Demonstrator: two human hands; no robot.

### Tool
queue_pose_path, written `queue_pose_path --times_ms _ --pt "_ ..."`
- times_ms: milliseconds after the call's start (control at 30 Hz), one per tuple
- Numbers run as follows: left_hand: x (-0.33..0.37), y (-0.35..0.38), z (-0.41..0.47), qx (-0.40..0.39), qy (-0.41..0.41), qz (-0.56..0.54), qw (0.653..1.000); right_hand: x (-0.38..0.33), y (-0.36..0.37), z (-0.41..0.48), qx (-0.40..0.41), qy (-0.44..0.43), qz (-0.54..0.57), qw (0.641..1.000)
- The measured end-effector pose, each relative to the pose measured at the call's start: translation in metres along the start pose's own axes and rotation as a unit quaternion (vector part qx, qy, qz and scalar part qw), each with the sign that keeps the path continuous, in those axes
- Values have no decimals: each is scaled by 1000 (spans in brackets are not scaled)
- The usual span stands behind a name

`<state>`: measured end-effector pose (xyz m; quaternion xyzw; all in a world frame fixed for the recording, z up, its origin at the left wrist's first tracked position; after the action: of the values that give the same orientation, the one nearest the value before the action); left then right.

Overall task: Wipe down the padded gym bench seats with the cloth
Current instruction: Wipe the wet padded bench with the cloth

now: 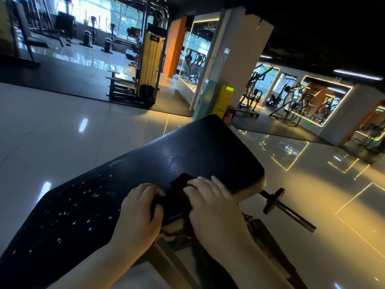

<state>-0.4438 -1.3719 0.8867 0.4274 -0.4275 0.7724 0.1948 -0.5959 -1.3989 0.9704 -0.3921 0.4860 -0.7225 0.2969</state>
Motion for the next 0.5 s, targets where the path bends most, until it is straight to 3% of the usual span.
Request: queue_pose_path --times_ms 167,300,367,433,500 --pt "21 4 -2 -15 33 19 999 80 -31 -39 158 92 20 983" --pt "25 7 -3 2 40 39 998 98 -27 -55 361 175 138 906" --pt "28 8 1 9 45 51 998 72 -5 -50 365 153 123 910" --pt "33 9 5 11 57 60 996 32 22 -38 285 57 15 957" --pt "40 12 10 -2 76 59 995 4 43 -34 216 -28 -58 974"
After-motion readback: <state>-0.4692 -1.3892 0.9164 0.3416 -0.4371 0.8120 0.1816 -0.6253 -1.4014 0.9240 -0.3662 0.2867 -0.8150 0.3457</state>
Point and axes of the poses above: each hand's wrist, its own z-axis towards the middle knuckle, its own y-axis out of the palm, x = y × z, the point moved 6 cm from there along z, towards the middle knuckle, and after that the axes turned 14 degrees about -y, right-handed, at the moved point
